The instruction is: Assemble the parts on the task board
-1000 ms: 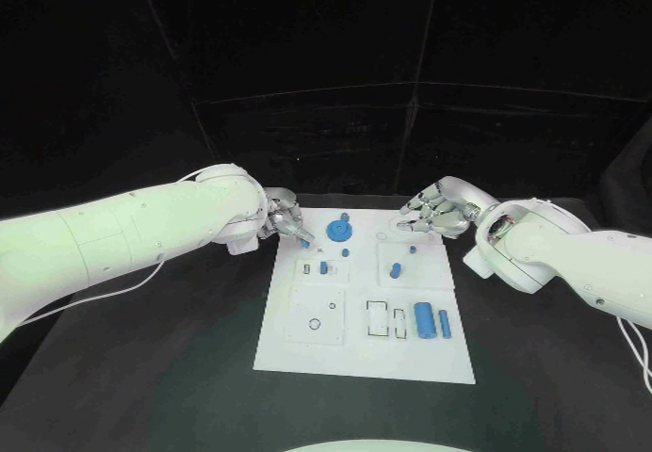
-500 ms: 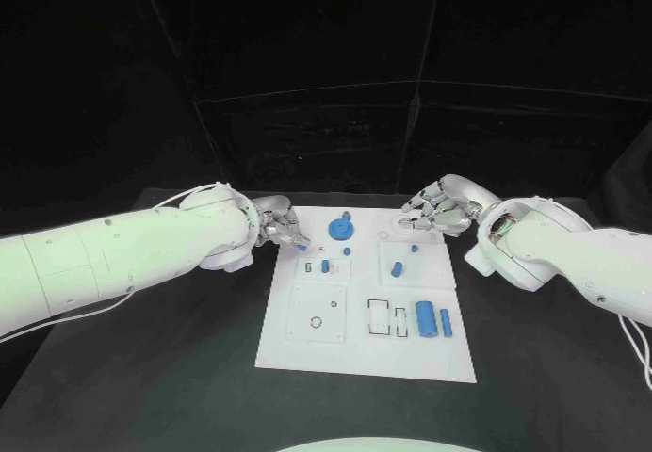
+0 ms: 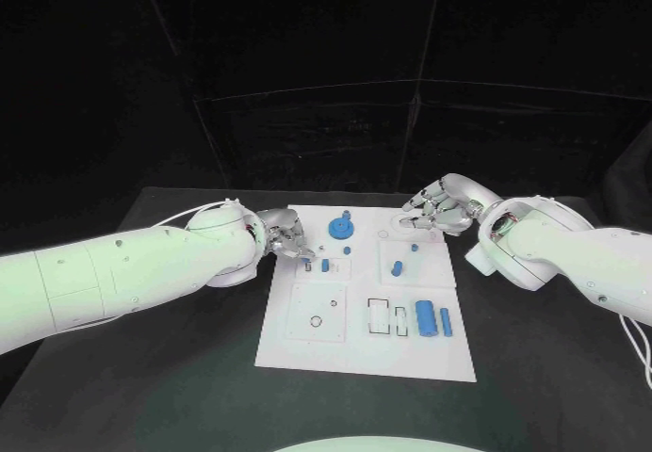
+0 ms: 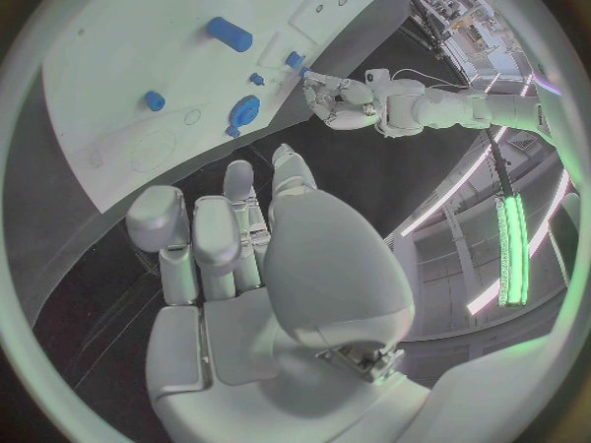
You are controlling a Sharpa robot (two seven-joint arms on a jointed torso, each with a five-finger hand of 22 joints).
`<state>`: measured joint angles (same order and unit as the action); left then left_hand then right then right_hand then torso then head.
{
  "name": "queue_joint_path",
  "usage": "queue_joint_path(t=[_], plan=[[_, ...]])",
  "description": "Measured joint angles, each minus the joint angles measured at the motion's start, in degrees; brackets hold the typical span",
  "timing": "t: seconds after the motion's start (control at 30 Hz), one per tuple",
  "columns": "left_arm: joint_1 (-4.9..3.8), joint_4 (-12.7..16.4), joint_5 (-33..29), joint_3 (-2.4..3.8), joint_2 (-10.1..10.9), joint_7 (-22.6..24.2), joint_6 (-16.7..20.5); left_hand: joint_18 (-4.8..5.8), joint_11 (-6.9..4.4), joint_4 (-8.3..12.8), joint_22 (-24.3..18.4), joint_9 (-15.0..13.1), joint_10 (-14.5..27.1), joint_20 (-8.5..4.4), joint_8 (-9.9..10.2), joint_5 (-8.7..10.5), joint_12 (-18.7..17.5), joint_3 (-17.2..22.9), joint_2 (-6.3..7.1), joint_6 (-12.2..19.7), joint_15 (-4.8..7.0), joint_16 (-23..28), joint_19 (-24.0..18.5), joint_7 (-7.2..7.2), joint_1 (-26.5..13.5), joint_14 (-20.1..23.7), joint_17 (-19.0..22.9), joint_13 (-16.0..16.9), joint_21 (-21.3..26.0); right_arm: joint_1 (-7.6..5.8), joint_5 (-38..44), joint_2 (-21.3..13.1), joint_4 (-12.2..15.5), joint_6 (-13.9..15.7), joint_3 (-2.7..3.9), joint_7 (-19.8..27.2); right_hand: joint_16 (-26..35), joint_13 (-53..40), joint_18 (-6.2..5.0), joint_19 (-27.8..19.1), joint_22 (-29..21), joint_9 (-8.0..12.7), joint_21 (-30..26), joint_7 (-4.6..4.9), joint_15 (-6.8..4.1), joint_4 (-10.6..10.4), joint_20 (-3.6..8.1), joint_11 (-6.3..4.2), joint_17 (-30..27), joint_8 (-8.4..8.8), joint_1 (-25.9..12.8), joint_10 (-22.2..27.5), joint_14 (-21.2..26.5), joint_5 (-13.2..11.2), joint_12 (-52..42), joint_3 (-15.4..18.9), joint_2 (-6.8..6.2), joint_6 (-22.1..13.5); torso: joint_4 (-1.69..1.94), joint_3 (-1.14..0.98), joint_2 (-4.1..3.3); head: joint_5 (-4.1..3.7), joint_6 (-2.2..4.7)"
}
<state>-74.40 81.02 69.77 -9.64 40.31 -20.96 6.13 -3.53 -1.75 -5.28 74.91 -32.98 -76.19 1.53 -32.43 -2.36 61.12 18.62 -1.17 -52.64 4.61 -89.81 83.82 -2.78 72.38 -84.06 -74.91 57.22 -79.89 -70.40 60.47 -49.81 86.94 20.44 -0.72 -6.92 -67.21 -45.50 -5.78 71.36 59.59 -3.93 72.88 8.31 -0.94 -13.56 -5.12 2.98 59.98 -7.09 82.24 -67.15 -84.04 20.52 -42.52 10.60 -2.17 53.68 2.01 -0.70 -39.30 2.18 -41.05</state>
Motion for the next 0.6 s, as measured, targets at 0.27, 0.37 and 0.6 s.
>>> queue_joint_path(t=[0.27, 0.37, 0.6], plan=[[0.14, -0.09, 0.73, 0.00, -0.10, -0.21, -0.24, 0.00, -0.11, -0.01, 0.00, -0.01, -0.11, 0.00, -0.01, -0.12, 0.00, 0.33, 0.22, 0.00, 0.00, 0.00, 0.00, 0.00, -0.25, 0.00, 0.00, 0.00, 0.00, 0.01, -0.01, 0.00, 0.00, 0.00, 0.00, 0.07, 0.00, 0.00, 0.00, 0.00, -0.05, 0.00, 0.00, 0.00, 0.00, -0.20, 0.00, 0.00, 0.00, 0.00, 0.00, 0.00, 0.00, 0.00, 0.00, 0.20, 0.00, 0.00, -0.01, -0.07, -0.03, -0.04, -0.11], [0.16, -0.29, 0.87, 0.00, -0.30, -0.34, -0.56, 0.00, -0.11, 0.62, 0.00, -0.01, -0.12, 0.00, -0.01, -0.13, 0.00, 1.10, 0.47, 0.00, 0.00, 0.00, 0.00, -0.01, -0.54, 0.00, 0.00, 0.00, 0.00, 0.01, -0.01, 0.02, 0.00, 0.00, 0.00, 0.08, 0.00, 0.00, 0.00, 0.00, -0.06, 0.00, 0.00, 0.00, 0.00, -0.20, 0.00, 0.00, 0.00, 0.00, 0.00, 0.00, 0.00, 0.00, 0.00, 0.20, 0.00, 0.00, -0.01, -0.07, -0.04, 0.01, -0.15], [0.26, -0.88, 1.04, 0.00, -0.98, -0.59, -1.54, 0.00, -0.18, 0.47, 0.00, -0.10, -0.19, 0.00, 0.02, -0.12, -0.33, 1.40, 0.46, 0.00, 0.00, 0.00, 0.00, -0.01, -0.55, 0.00, 0.00, -0.13, 0.00, 0.01, -0.02, 0.06, 0.00, 0.00, 0.00, 0.11, 0.00, 0.00, 0.00, 0.00, -0.05, 0.00, 0.00, 0.00, 0.00, -0.20, 0.00, 0.00, 0.00, 0.00, 0.00, 0.00, 0.00, 0.00, 0.00, 0.20, 0.00, 0.00, -0.01, -0.07, -0.06, 0.02, -0.33]])
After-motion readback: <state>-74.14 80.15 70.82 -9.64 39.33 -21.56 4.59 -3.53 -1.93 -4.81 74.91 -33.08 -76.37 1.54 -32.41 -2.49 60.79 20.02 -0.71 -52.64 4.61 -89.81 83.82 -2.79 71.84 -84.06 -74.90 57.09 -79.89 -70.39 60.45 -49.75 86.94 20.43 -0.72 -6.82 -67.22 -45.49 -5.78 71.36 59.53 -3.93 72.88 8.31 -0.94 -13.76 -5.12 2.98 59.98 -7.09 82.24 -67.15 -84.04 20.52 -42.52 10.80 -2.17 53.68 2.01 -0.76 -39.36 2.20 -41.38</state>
